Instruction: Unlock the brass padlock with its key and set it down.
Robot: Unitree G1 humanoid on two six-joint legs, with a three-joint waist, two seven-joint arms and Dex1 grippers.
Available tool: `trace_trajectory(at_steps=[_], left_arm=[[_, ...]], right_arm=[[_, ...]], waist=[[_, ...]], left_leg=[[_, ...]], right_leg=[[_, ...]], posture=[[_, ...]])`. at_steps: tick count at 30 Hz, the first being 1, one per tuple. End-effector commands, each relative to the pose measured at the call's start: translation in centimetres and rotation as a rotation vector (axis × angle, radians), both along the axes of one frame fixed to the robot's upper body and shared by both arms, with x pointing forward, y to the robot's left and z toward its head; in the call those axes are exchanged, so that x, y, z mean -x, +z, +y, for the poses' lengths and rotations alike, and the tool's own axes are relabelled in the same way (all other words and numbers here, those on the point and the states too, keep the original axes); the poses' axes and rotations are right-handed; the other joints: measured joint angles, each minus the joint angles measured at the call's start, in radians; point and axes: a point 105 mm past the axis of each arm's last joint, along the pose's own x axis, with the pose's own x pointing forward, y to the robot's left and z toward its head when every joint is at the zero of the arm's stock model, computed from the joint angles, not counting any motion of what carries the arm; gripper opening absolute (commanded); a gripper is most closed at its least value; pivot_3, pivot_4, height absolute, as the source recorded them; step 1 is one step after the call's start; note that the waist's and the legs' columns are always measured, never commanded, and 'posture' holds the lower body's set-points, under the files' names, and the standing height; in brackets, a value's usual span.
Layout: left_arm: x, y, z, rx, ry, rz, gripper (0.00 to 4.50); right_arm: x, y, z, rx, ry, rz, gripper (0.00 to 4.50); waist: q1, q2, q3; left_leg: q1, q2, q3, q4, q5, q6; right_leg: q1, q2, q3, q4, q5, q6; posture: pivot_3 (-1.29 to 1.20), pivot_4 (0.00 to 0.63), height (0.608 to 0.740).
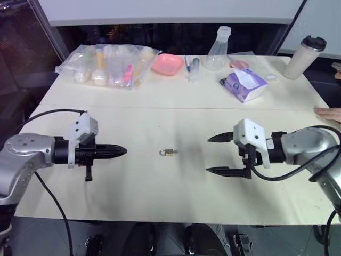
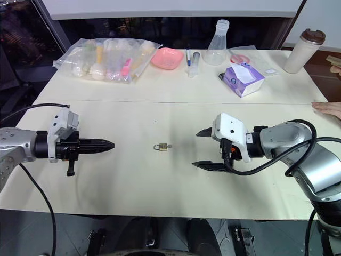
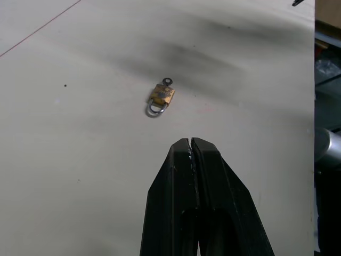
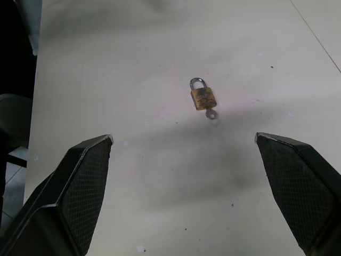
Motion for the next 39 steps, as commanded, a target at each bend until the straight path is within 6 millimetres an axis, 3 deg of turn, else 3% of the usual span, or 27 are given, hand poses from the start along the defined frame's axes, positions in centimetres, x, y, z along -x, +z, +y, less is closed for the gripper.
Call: trace_trajectory(at_steps=[1, 29, 32, 39], left_arm=[[-0.2, 0.9, -0.2, 0.007, -0.014, -0.052, 0.00], [-0.9, 0.5, -0.5, -0.009, -0.027, -0.091, 0.00], [-0.9, 0.4, -0.6, -0.005, -0.025, -0.092, 0.00], [-1.1, 0.2, -0.7, -0.010, -0.017, -0.105, 0.00]], right_arm=[[0.2, 0.8, 0.0, 0.003, 0.005, -0.051, 4.44], [-1.5, 0.4, -0.5, -0.051, -0.052, -0.073, 4.44], [-2.0, 0.2, 0.5, -0.079, -0.029, -0.075, 4.44], [-4.4, -2.2, 5.0, -0.102, 0.072, -0.037, 4.44]], waist=[[0.001, 0.000, 0.000], [-0.001, 0.000, 0.000], [-0.002, 0.000, 0.000], [-0.005, 0.000, 0.000]], left_leg=[[0.000, 0.000, 0.000, 0.000, 0.000, 0.000], [0.000, 0.000, 0.000, 0.001, 0.000, 0.000], [0.000, 0.000, 0.000, 0.001, 0.000, 0.000], [0.000, 0.000, 0.000, 0.001, 0.000, 0.000]], right_leg=[[0.000, 0.000, 0.000, 0.000, 0.000, 0.000], [0.000, 0.001, 0.000, 0.001, 0.000, 0.000], [0.000, 0.001, 0.000, 0.002, 0.000, 0.000], [-0.002, 0.003, 0.000, 0.005, 0.000, 0.000]], posture=[[0.00, 0.150, 0.740], [0.00, 0.150, 0.740], [0.00, 0.150, 0.740], [0.00, 0.150, 0.740]])
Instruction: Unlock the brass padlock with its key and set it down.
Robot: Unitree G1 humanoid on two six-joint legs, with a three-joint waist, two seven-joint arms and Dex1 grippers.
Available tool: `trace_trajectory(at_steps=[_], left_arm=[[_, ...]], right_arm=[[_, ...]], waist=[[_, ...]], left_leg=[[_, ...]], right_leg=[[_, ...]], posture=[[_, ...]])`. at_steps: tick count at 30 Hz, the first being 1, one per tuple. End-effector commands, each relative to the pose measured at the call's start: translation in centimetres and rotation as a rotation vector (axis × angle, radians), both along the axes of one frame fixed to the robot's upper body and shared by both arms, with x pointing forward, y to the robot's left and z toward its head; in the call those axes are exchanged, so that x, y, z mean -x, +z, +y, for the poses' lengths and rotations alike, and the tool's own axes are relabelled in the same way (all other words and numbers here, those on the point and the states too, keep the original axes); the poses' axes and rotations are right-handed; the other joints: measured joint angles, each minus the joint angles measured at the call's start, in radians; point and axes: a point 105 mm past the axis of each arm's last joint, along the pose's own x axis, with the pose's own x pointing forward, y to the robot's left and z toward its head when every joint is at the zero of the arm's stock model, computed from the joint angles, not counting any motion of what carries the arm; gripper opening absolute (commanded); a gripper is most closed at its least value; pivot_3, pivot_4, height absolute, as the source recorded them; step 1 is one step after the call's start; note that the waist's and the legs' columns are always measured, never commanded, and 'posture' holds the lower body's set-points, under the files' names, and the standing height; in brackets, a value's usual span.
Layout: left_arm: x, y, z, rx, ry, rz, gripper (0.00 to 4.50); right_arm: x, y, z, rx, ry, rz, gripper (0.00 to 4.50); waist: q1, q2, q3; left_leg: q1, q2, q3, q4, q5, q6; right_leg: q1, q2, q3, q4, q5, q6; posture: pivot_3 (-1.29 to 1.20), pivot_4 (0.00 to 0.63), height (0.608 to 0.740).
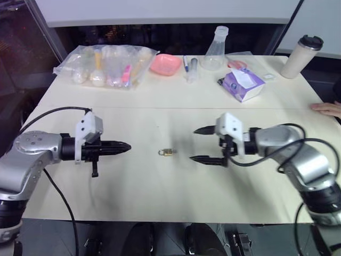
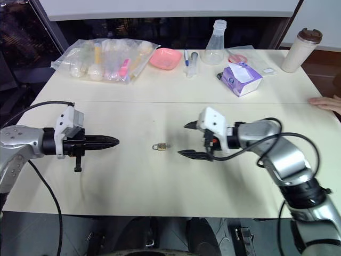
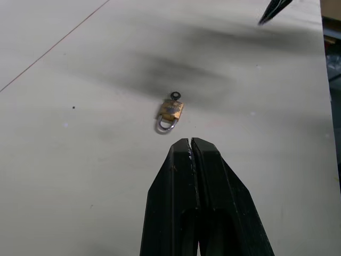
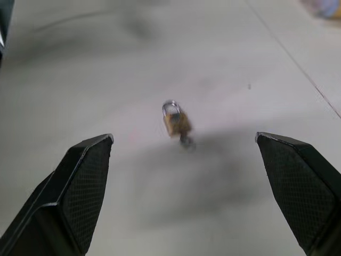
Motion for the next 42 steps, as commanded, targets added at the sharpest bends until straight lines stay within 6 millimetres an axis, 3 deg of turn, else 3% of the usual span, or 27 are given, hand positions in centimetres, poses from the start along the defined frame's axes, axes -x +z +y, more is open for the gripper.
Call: trace_trajectory(at_steps=[1, 5, 10, 14, 19, 27, 34, 42], left_arm=[[-0.1, 0.6, 0.1, -0.008, 0.001, -0.040, 0.00], [-0.8, 0.7, -0.6, 0.007, 0.011, -0.098, 0.00], [-2.6, -0.7, -2.1, 0.002, -0.017, -0.135, 0.00], [-3.4, -0.8, -3.3, 0.029, -0.072, -0.124, 1.74], [-4.3, -1.7, -4.1, 0.015, -0.134, -0.112, 4.34], [-6.5, -5.0, -7.0, -0.022, -0.212, -0.094, 4.43], [-7.8, -6.5, -9.5, -0.045, -0.257, -0.110, 4.43], [-7.7, -7.8, -10.0, -0.107, -0.311, -0.113, 4.43]], right_arm=[[-0.8, -0.5, 1.4, 0.012, 0.045, -0.025, 4.44], [-0.9, -1.0, 1.3, 0.035, 0.064, -0.040, 4.44], [-0.5, 0.0, 0.0, 0.036, 0.019, -0.089, 4.44], [0.5, 0.6, -0.6, 0.035, -0.002, -0.100, 4.50], [1.4, 0.9, -1.0, 0.040, -0.036, -0.107, 4.50], [2.2, 3.0, -1.8, -0.020, -0.127, -0.093, 4.50], [3.1, 2.3, -2.1, 0.041, -0.177, -0.043, 4.50], [3.6, 2.1, -1.9, 0.056, -0.202, -0.054, 4.50]], waist=[[0.003, 0.000, 0.000], [0.009, 0.000, 0.000], [0.008, 0.000, 0.000], [0.006, 0.000, 0.000], [0.004, 0.000, 0.000], [0.008, 0.000, 0.000], [0.009, 0.000, 0.000], [0.006, -0.001, 0.000]], left_leg=[[-0.001, 0.000, 0.000, 0.000, 0.000, 0.000], [-0.002, -0.001, 0.000, 0.001, 0.000, 0.000], [-0.001, -0.002, 0.000, 0.002, 0.000, 0.000], [-0.002, -0.001, 0.000, 0.002, 0.000, 0.000], [-0.001, -0.001, 0.001, 0.003, 0.001, -0.001], [-0.004, 0.000, 0.001, 0.012, 0.000, 0.000], [-0.004, 0.000, 0.001, 0.015, 0.000, 0.001], [-0.005, 0.001, 0.001, 0.015, 0.000, 0.001]], right_leg=[[-0.001, 0.000, 0.000, 0.000, 0.000, 0.000], [-0.001, -0.001, 0.000, 0.000, 0.000, 0.000], [0.000, -0.002, 0.000, 0.001, 0.000, 0.000], [-0.002, -0.001, 0.000, 0.003, 0.000, 0.000], [-0.005, 0.000, 0.000, 0.009, 0.000, 0.000], [-0.004, 0.002, 0.000, 0.012, 0.000, 0.001], [-0.004, 0.002, 0.001, 0.013, 0.000, 0.001], [-0.005, 0.003, 0.001, 0.013, 0.000, 0.001]], posture=[[0.00, 0.150, 0.740], [0.00, 0.150, 0.740], [0.00, 0.150, 0.740], [0.00, 0.150, 0.740], [0.00, 0.150, 0.740], [0.00, 0.150, 0.740], [0.00, 0.150, 0.740], [0.00, 0.150, 0.740]])
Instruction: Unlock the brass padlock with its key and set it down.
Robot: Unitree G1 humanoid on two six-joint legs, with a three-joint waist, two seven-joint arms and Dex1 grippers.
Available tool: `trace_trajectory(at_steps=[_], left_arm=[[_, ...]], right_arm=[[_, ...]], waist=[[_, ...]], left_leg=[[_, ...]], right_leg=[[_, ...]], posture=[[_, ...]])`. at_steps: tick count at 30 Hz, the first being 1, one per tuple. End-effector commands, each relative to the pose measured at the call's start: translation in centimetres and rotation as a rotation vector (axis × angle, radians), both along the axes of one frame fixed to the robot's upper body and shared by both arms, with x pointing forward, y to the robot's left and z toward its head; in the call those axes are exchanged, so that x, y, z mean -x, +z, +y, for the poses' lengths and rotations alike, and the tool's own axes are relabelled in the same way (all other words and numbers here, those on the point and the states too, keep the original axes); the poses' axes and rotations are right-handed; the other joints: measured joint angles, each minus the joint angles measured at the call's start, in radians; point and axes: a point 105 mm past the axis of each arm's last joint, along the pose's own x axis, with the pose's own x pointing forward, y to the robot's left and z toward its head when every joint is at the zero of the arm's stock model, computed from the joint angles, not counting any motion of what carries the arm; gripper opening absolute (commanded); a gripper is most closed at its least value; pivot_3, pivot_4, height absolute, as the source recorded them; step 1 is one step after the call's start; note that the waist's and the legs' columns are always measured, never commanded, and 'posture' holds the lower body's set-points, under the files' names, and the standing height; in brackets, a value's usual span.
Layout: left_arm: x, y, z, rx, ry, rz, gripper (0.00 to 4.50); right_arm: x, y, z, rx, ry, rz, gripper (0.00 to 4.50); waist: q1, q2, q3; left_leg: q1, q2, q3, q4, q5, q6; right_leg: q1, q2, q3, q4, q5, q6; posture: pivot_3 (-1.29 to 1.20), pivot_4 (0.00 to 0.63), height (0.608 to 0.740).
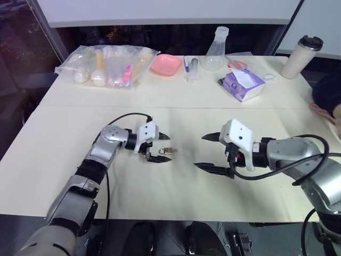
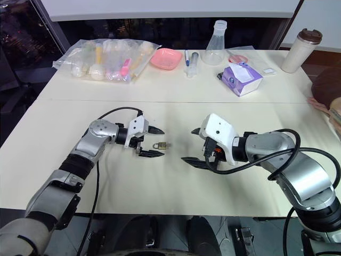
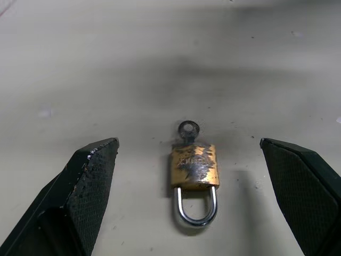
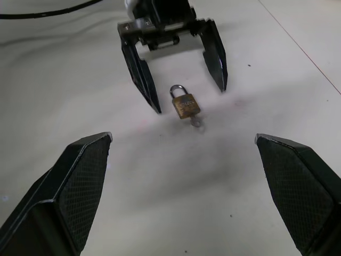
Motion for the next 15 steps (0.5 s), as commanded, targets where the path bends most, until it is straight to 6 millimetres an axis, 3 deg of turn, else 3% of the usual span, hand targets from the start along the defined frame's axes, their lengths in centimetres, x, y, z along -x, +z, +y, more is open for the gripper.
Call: trace_trajectory(at_steps=[1, 2, 5, 11, 15], left_arm=[[-0.3, 0.2, -0.1, -0.033, -0.022, -0.048, 4.43], [-0.4, 0.0, -0.1, -0.040, -0.019, -0.052, 4.43], [-0.6, -0.6, 0.1, -0.069, -0.010, -0.060, 3.55], [-1.1, -1.9, -0.1, -0.072, 0.031, -0.034, 0.75], [-0.8, -2.5, -0.6, -0.078, 0.015, -0.017, 0.73]], right_arm=[[0.3, 0.7, -0.1, 0.010, -0.008, -0.050, 4.50], [0.3, 0.7, -0.1, 0.011, -0.010, -0.051, 4.50], [0.3, 0.8, -0.1, 0.012, -0.017, -0.057, 4.50], [0.2, 0.8, -0.2, 0.014, -0.024, -0.067, 4.50], [0.2, 0.8, -0.2, 0.016, -0.023, -0.068, 4.50]], waist=[[0.001, 0.000, 0.000], [0.001, 0.000, 0.000], [0.003, 0.000, 0.000], [0.003, 0.000, 0.000], [0.009, 0.000, 0.000]], left_leg=[[0.000, 0.000, 0.000, 0.000, 0.000, 0.000], [0.000, 0.000, 0.000, 0.000, 0.000, 0.000], [0.000, 0.000, 0.000, 0.000, 0.000, 0.000], [0.002, 0.000, 0.000, 0.001, 0.000, 0.000], [0.004, 0.000, -0.001, 0.002, 0.000, 0.000]], right_leg=[[0.000, 0.000, 0.000, 0.000, 0.000, 0.000], [0.000, 0.000, 0.000, 0.000, 0.000, 0.000], [0.000, 0.000, 0.000, 0.000, 0.000, 0.000], [0.003, 0.000, 0.000, 0.000, 0.000, 0.000], [0.006, 0.000, -0.001, 0.000, 0.000, 0.000]], posture=[[0.00, 0.150, 0.740], [0.00, 0.150, 0.740], [0.00, 0.150, 0.740], [0.00, 0.150, 0.740], [0.00, 0.150, 0.740]])
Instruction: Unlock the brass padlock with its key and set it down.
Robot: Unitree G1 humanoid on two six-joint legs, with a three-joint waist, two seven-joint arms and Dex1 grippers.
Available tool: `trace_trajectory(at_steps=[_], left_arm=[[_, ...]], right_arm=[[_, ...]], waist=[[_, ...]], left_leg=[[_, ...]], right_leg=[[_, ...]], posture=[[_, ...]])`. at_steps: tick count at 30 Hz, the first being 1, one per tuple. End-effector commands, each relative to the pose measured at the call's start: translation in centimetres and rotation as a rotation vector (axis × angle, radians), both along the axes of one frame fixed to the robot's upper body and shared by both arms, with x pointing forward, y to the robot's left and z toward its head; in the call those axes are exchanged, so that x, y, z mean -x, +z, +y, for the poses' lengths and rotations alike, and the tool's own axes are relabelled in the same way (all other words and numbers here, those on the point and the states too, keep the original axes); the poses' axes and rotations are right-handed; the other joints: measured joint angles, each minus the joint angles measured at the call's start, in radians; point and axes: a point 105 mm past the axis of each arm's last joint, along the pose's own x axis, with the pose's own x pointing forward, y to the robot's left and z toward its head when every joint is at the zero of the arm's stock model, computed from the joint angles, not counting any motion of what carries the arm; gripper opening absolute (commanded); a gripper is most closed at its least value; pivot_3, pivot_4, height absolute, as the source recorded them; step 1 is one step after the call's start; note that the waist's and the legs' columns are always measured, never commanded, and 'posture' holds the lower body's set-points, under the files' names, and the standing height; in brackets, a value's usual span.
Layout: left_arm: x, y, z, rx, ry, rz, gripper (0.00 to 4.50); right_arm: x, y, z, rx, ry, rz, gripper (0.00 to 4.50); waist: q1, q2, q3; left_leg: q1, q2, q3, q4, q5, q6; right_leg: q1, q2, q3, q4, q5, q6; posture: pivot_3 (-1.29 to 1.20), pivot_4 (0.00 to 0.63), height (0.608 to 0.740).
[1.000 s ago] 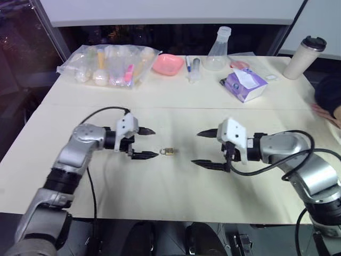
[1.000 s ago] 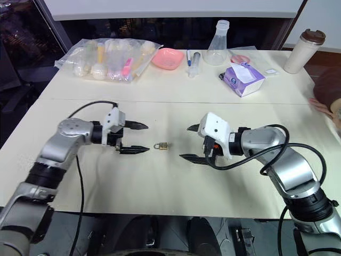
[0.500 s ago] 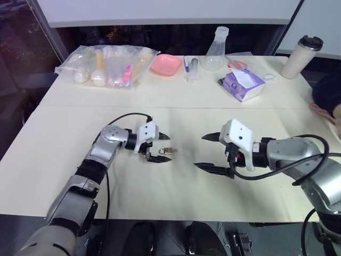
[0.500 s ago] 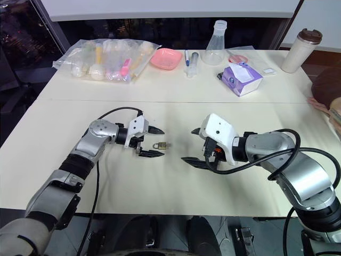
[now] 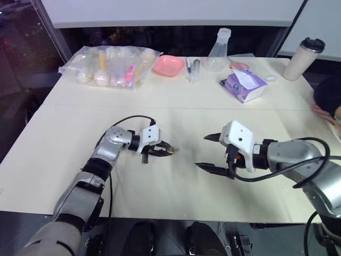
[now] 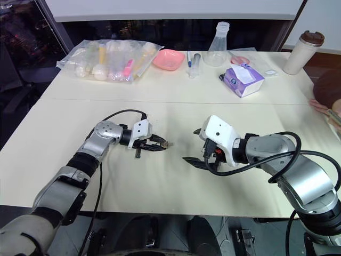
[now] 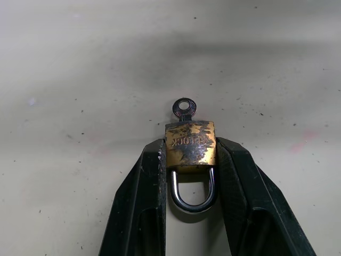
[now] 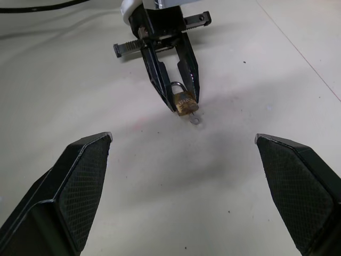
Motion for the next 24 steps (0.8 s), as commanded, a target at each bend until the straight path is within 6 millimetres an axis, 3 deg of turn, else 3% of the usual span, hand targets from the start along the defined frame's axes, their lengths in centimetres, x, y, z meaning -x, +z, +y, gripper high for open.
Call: trace_trajectory(at_steps=[1, 7, 11, 17, 22, 24], left_arm=[[0.1, -1.3, 0.1, -0.051, 0.009, 0.018, 0.73], [0.4, 1.3, 1.2, -0.002, -0.027, -0.024, 0.73], [1.2, 5.1, 2.4, 0.061, -0.072, -0.041, 0.73], [2.7, 8.1, 3.5, 0.083, -0.099, -0.056, 0.73], [3.4, 9.4, 3.6, 0.095, -0.102, -0.063, 0.73], [3.0, 10.0, 3.5, 0.128, -0.074, -0.063, 0.73]], right_arm=[[0.3, 1.1, 0.1, 0.003, 0.019, -0.058, 4.50], [0.0, 1.3, 0.1, 0.005, 0.037, -0.069, 4.50], [-0.6, 0.9, 0.1, 0.007, 0.056, -0.070, 4.50], [-1.8, 1.4, 0.4, 0.025, 0.097, -0.158, 4.50], [-2.9, 1.9, 1.0, 0.079, 0.144, -0.306, 4.50], [-4.0, 1.3, 1.3, 0.241, 0.200, -0.531, 4.50]], waist=[[0.004, 0.000, 0.000], [0.003, 0.000, 0.000], [-0.010, 0.000, 0.000], [-0.008, 0.000, 0.000], [-0.007, 0.000, 0.000], [-0.008, 0.000, 0.000]], left_leg=[[0.000, 0.000, 0.000, 0.000, 0.000, 0.000], [-0.001, 0.000, 0.000, 0.000, 0.000, 0.000], [-0.002, 0.001, 0.000, -0.001, 0.000, 0.000], [-0.002, 0.001, 0.000, -0.001, 0.000, 0.000], [-0.002, 0.001, 0.000, -0.001, 0.000, 0.000], [-0.002, 0.001, 0.000, -0.001, 0.000, 0.000]], right_leg=[[0.000, 0.000, 0.000, 0.000, 0.000, 0.000], [-0.001, 0.000, 0.000, 0.000, 0.000, 0.000], [-0.003, 0.001, 0.000, 0.000, 0.000, 0.000], [-0.003, 0.001, 0.000, 0.000, 0.000, 0.000], [-0.003, 0.001, 0.000, 0.000, 0.000, 0.000], [-0.003, 0.001, 0.000, 0.000, 0.000, 0.000]], posture=[[0.00, 0.150, 0.740], [0.00, 0.150, 0.740], [0.00, 0.150, 0.740], [0.00, 0.150, 0.740], [0.00, 0.150, 0.740], [0.00, 0.150, 0.740]])
